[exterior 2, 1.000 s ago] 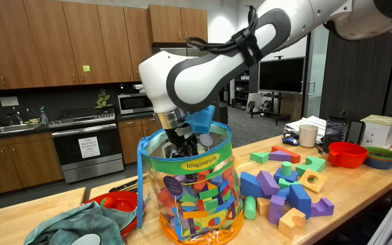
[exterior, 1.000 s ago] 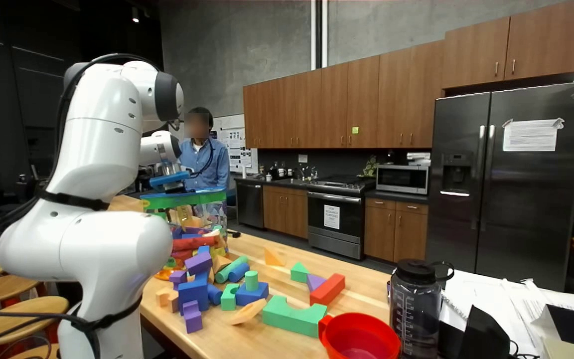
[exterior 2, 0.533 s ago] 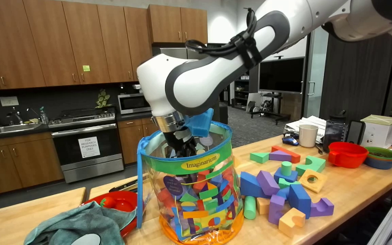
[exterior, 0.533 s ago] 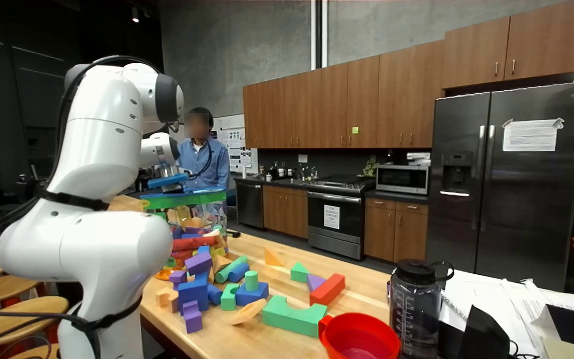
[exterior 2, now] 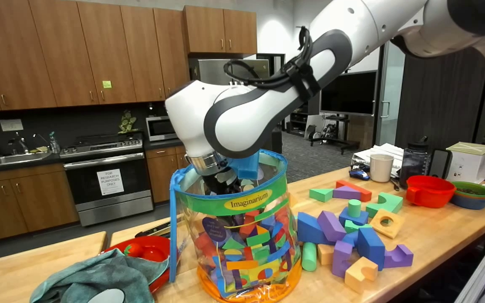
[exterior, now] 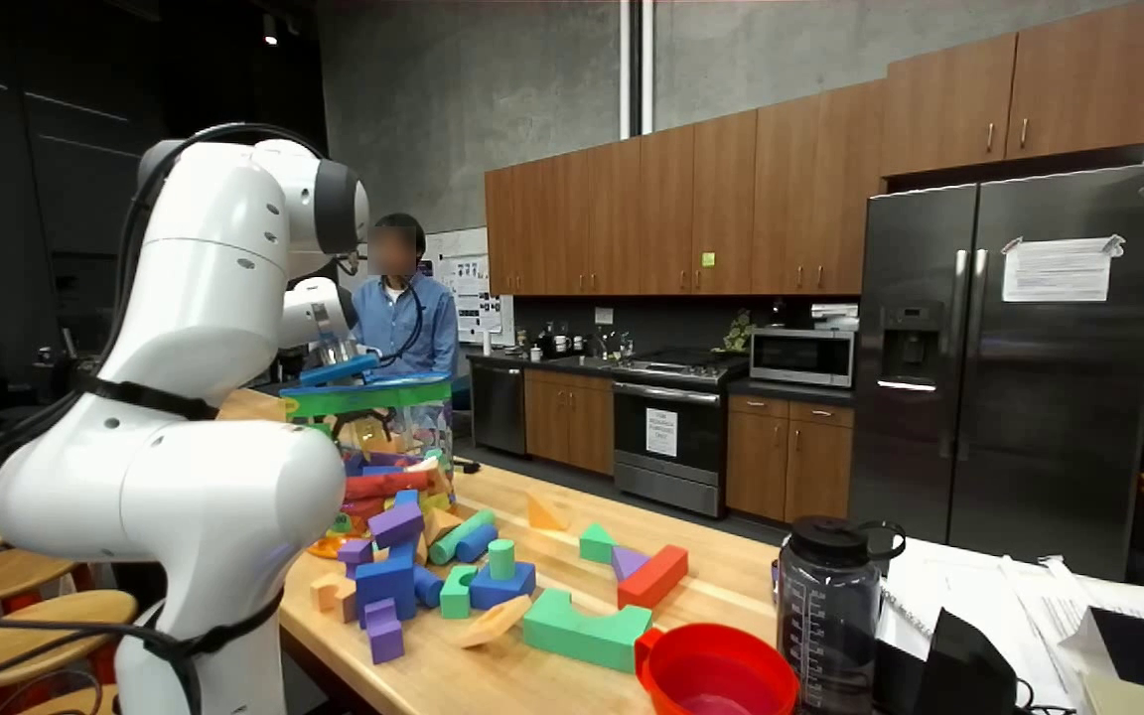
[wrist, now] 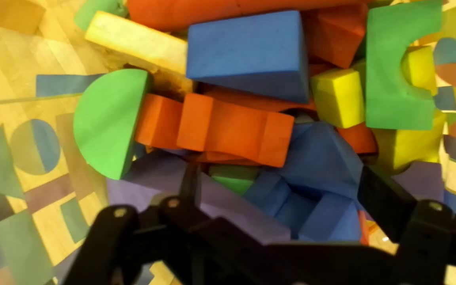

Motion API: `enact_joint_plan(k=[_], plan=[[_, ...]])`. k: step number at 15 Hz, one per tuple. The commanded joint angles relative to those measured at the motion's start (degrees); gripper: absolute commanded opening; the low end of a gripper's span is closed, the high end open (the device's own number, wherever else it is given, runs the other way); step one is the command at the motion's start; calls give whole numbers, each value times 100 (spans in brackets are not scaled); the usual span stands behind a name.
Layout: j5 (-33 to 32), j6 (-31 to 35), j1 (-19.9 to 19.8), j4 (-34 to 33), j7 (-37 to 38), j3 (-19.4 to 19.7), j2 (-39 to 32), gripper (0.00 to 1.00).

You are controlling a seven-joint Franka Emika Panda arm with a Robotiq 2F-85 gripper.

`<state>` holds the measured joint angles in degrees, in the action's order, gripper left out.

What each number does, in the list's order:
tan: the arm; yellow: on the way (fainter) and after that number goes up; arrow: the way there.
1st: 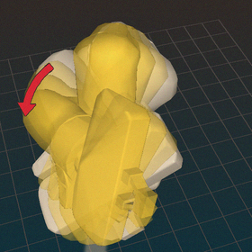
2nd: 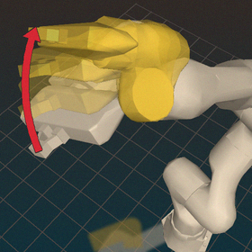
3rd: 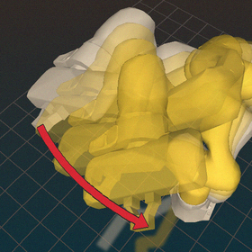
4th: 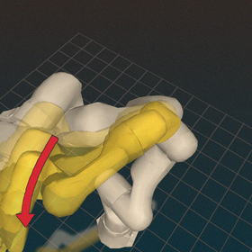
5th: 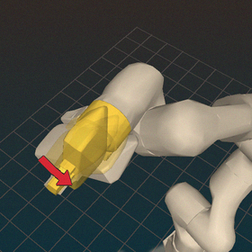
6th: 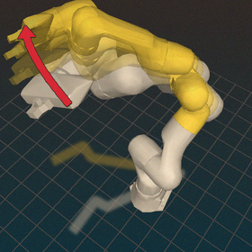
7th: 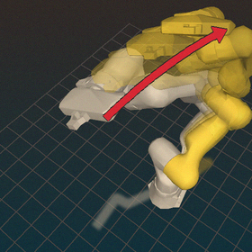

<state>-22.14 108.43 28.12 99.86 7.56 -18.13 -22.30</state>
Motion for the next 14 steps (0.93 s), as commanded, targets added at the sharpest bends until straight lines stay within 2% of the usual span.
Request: enact_joint_plan(k=[1,7,10,14], plan=[[-449,-170,101,-375,-11,214,-226,100],[-692,-386,58,-1018,-22,467,-500,100],[-680,-879,73,-1251,96,621,-622,100],[-263,-1456,57,-1670,96,585,-863,100]])
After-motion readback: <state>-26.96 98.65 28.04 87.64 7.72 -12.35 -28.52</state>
